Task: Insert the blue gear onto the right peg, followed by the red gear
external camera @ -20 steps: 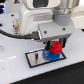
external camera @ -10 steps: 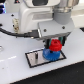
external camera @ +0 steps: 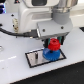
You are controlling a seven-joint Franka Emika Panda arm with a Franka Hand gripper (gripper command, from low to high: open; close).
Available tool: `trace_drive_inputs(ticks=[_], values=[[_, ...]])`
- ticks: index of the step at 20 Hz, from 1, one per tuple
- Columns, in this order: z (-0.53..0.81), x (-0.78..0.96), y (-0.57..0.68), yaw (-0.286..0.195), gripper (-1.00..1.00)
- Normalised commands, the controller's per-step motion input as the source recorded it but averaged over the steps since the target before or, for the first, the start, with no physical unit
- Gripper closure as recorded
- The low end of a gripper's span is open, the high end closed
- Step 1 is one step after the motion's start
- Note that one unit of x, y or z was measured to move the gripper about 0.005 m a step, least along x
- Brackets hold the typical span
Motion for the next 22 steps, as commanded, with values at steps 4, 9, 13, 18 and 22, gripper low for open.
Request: trace_drive_inputs(ticks=[4, 9, 13, 18, 22], values=[[-0.06, 0.15, -0.05, 0.0, 1.0], [0.21, 0.08, -0.01, 0.0, 1.0], [0.26, 0.14, -0.04, 0.0, 1.0], [0.05, 0.18, -0.07, 0.0, 1.0], [-0.16, 0.21, -0.1, 0.0, 1.0]])
